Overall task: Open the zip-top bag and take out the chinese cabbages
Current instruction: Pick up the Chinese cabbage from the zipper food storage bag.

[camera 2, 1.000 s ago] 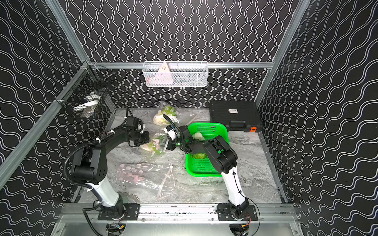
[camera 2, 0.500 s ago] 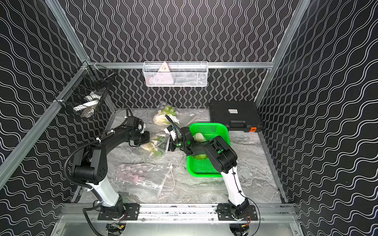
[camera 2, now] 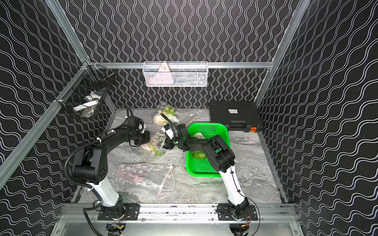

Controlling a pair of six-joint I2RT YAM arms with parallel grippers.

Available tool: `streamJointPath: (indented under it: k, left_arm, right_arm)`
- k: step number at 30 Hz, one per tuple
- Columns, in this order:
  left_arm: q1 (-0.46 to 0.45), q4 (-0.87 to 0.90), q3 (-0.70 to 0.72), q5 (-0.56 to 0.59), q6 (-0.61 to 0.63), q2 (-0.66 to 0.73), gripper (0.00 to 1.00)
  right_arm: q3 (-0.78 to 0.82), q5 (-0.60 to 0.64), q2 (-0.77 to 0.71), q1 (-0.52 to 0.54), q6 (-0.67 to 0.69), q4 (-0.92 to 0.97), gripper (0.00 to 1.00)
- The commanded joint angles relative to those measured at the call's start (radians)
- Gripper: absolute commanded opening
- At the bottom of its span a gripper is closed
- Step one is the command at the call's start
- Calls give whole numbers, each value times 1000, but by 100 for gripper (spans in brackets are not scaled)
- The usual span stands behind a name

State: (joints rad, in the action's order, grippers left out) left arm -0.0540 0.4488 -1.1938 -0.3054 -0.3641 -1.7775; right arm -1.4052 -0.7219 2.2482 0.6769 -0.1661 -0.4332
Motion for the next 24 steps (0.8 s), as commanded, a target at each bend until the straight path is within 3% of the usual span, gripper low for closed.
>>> streamJointPath:
  k: [1,7,12,13,16,20,24]
  left_arm:
    - [-6,77,1,-5,-2,-10,0]
    - [-9,75,0,-7,-4,-10,0]
    - [-9,28,11,-63,32,122,0]
    - [-8,5,23,-55,27,175,15]
    - [1,-8,31,-8,16,340,97]
    - [39,113,-16,-5,16,462,99]
    - [96,121,40,-123,-86,531,99]
  right_arm:
    - [-29,-23,15,13,29,36,40]
    - [-38,-71,46,22,-76,-62,38]
    - [13,-36,22,20,-163,-171,11]
    - [15,-37,14,18,-177,-167,6]
    - [48,-21,-46,13,-196,-166,0]
    - [82,-1,-141,2,-200,-144,0]
    - [87,-3,-204,-15,-242,-136,0]
